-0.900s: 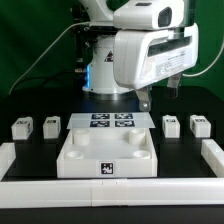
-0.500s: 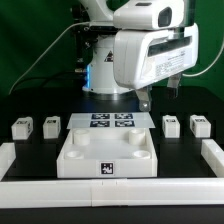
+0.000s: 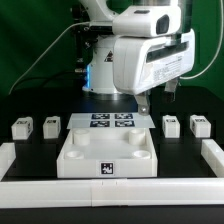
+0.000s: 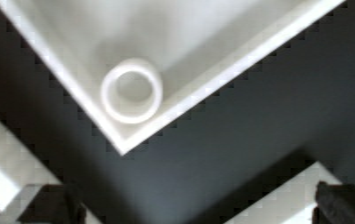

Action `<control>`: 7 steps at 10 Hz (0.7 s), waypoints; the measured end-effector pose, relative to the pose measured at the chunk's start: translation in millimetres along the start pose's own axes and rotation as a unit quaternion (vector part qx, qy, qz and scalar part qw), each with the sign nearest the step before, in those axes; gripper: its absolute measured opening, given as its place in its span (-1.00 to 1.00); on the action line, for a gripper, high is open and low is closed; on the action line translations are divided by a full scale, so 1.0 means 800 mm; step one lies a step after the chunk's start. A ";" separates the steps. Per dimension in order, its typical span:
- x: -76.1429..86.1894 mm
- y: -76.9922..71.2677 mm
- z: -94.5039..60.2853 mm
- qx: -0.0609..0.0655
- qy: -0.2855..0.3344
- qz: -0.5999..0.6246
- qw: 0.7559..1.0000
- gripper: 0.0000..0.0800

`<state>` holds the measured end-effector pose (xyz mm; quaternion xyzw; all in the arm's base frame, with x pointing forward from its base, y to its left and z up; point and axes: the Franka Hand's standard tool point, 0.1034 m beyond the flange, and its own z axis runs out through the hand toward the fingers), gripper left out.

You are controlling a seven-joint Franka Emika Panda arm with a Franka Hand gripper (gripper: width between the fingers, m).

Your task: Assemble one leg

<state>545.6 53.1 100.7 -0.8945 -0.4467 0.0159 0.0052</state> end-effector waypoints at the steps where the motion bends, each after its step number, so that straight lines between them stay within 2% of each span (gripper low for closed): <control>1: -0.013 -0.012 0.007 0.001 -0.002 -0.019 1.000 0.62; 3: -0.046 -0.029 0.022 0.004 -0.005 -0.068 0.998 0.62; 5: -0.080 -0.038 0.035 0.016 -0.014 -0.080 0.997 0.62; 7: -0.079 -0.038 0.035 0.016 -0.014 -0.079 0.997 0.62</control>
Offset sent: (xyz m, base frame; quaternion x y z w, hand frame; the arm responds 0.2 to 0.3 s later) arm -0.0516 -0.0343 -0.0157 0.0029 -0.0088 -0.1098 0.9939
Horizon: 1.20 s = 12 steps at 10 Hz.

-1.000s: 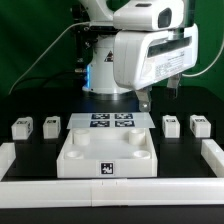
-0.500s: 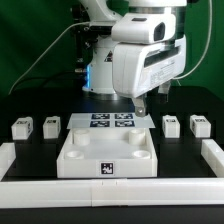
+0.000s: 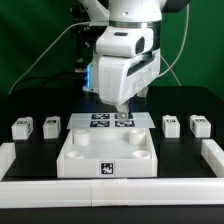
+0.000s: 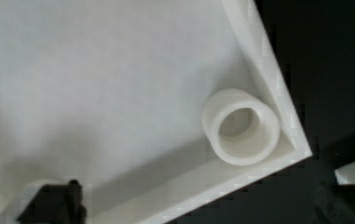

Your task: Assemble one leg

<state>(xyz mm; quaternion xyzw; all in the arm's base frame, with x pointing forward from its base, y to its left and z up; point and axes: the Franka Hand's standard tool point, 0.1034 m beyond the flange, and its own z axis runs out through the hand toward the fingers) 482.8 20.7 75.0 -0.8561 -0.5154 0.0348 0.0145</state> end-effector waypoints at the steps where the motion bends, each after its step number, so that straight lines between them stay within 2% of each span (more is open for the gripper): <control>1: 0.000 0.000 0.001 0.000 0.000 0.000 1.000 0.62; 3: -0.001 -0.001 0.002 0.001 -0.001 -0.001 1.000 0.62; 4: -0.004 -0.007 0.008 -0.010 0.001 -0.050 0.999 0.62; 6: -0.020 -0.031 0.020 -0.024 0.001 -0.124 0.992 0.62; 8: -0.027 -0.042 0.028 -0.029 -0.007 -0.206 0.978 0.62; 10: -0.039 -0.050 0.039 -0.025 -0.015 -0.245 0.969 0.62; 12: -0.051 -0.050 0.052 -0.020 -0.015 -0.243 0.970 0.62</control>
Offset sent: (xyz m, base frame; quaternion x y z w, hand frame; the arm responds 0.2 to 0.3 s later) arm -0.0219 0.0020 -0.0133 -0.0490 0.0093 -0.1659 0.9849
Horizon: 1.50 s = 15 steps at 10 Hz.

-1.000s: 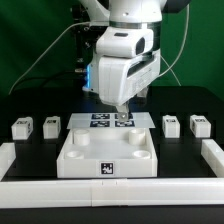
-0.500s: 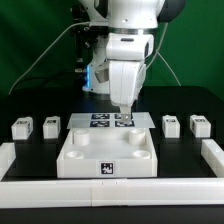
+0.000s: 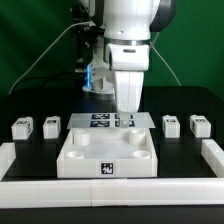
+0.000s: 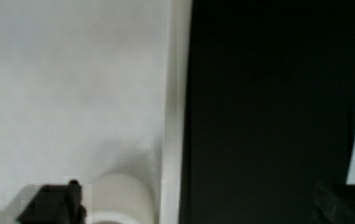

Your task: Assemble one leg

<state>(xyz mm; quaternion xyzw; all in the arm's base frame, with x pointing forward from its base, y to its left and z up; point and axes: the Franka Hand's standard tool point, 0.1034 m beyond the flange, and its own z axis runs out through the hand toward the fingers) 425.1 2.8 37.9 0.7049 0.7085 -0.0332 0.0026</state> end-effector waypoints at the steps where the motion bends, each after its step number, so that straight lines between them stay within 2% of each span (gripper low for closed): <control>1: -0.006 -0.002 0.008 0.006 0.001 0.007 1.000 0.62; 6: -0.006 0.000 0.037 0.024 0.004 0.015 1.000 0.62; 8: -0.005 0.001 0.037 0.025 0.003 0.024 0.999 0.62; 9: -0.005 0.002 0.037 0.026 0.003 0.029 0.999 0.32; 10: -0.005 0.002 0.037 0.026 0.003 0.030 0.999 0.32; 12: -0.005 0.002 0.037 0.026 0.003 0.030 0.999 -0.36; 13: -0.005 0.002 0.037 0.026 0.003 0.030 0.999 -0.36; 14: -0.005 0.004 0.036 0.021 0.004 0.030 0.999 -0.80; 15: -0.005 0.005 0.035 0.020 0.004 0.030 0.999 -0.84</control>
Offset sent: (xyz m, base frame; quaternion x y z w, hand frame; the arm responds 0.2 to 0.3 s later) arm 0.0102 0.0030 -0.0175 0.0090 0.0178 0.0100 0.9998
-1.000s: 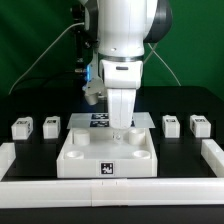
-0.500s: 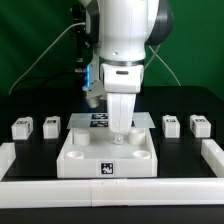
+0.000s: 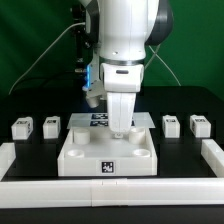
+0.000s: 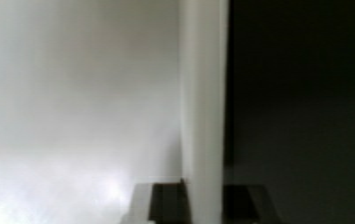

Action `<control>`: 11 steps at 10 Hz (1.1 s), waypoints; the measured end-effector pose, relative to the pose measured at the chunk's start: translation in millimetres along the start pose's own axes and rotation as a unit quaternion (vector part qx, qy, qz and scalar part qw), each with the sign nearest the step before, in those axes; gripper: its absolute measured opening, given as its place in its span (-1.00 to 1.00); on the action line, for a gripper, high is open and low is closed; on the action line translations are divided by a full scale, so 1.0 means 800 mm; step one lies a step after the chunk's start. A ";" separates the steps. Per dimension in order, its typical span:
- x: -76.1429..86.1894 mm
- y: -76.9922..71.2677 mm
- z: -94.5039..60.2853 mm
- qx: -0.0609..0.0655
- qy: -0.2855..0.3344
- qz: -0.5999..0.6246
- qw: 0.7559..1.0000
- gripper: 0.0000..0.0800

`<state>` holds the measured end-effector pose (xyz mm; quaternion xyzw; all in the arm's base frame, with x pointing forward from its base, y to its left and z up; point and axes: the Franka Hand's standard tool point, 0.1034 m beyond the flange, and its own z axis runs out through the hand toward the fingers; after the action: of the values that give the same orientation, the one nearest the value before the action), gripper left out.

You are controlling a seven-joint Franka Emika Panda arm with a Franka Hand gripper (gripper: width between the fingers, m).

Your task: Assemble one leg

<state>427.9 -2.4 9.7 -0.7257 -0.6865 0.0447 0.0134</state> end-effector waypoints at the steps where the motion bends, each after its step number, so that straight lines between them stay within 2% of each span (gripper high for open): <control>1: 0.000 0.000 0.000 0.000 0.000 0.000 1.000 -0.84; 6: 0.002 0.003 0.000 0.001 0.000 0.000 1.000 -0.83; 8: 0.024 0.027 -0.003 -0.006 0.002 -0.004 1.000 -0.83; 11: 0.066 0.047 -0.006 -0.018 0.009 -0.013 1.000 -0.83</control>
Offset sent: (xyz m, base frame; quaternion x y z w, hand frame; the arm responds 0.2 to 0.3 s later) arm 0.0000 0.0000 0.0000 0.0000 0.0000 0.0000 1.0000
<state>468.6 48.7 9.3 -0.7174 -0.6962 0.0255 0.0073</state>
